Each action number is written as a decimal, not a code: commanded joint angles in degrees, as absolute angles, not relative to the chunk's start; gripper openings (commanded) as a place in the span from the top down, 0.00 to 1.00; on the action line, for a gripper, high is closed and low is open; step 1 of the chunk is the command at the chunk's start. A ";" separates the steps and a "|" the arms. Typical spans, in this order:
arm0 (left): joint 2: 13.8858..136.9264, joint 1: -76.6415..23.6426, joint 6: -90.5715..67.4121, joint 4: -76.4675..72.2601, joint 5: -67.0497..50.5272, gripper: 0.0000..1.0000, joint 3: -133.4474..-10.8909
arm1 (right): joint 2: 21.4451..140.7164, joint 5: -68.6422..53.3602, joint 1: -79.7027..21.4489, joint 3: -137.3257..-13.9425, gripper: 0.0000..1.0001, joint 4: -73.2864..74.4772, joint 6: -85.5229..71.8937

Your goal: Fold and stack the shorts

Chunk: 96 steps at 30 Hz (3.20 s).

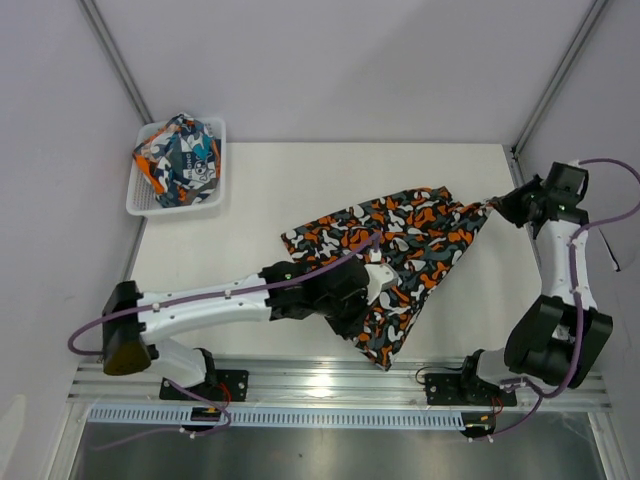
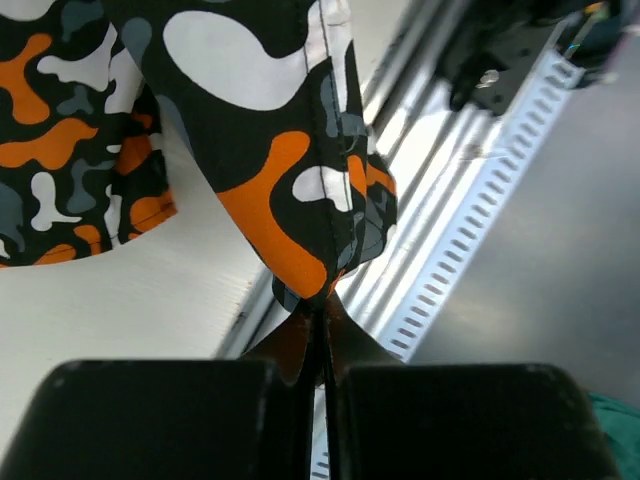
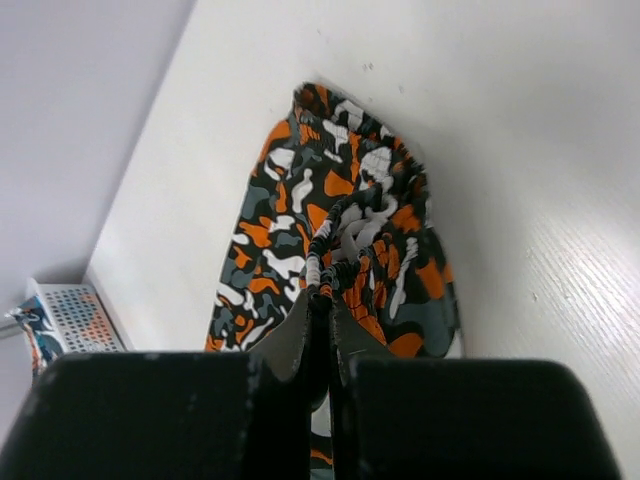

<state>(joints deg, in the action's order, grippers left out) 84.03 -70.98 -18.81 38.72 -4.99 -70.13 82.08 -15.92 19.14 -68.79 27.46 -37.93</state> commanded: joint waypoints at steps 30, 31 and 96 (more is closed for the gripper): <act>82.36 -78.71 -25.75 52.90 -7.54 1.00 -98.36 | 67.14 -30.50 38.32 -68.99 1.00 37.18 -37.00; 81.74 -76.40 -24.88 53.00 -8.52 1.00 -97.31 | 67.24 -30.15 38.32 -69.17 1.00 36.74 -37.44; 92.20 -42.09 -27.24 39.30 0.88 0.16 -77.35 | 106.27 -3.69 13.37 -73.67 0.32 24.70 -33.66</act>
<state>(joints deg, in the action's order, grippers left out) 95.18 -40.03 -25.08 42.33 0.10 -79.24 108.27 -5.63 15.92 -76.31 26.81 -35.07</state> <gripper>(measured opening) 0.843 0.721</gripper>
